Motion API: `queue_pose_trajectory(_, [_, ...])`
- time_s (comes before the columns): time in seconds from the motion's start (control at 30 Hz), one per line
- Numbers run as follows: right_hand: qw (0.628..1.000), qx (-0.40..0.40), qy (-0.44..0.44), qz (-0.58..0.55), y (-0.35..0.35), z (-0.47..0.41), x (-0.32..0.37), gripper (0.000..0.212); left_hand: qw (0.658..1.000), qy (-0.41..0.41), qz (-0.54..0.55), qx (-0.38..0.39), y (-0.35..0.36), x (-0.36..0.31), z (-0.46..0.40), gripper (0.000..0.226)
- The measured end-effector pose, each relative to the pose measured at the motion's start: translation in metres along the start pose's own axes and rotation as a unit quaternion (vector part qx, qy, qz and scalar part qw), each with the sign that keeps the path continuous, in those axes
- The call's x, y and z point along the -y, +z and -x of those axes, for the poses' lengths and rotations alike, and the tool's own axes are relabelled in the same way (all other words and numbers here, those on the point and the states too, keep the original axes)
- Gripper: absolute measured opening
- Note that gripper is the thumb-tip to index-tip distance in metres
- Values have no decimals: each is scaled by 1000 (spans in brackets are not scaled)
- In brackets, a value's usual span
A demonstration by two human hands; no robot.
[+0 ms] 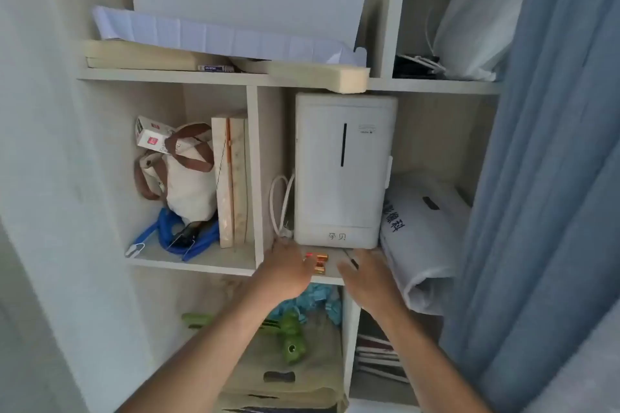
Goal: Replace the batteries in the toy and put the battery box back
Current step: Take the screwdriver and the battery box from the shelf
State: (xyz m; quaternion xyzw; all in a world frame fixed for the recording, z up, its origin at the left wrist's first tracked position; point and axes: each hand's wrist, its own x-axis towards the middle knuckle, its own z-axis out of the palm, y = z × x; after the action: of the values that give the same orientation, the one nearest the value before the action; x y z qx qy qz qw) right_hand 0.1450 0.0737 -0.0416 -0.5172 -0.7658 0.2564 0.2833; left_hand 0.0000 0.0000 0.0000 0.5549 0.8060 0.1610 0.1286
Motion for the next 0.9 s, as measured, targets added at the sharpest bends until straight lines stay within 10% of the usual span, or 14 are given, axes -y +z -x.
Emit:
queue_pose_trajectory(0.37, [991, -10, -64, 118, 30, -26, -38, 58, 984, 168, -48, 32, 49, 23, -61, 99])
queue_pose_trajectory(0.67, [990, 6, -112, 86, 26, -14, -45, 52, 954, 253, -61, -149, 78, 44, -49, 49])
queue_pose_trajectory(0.9, [993, -59, -102, 11, 15, 16, -31, 34, 940, 253, -26, -229, 77, 56, -22, 51])
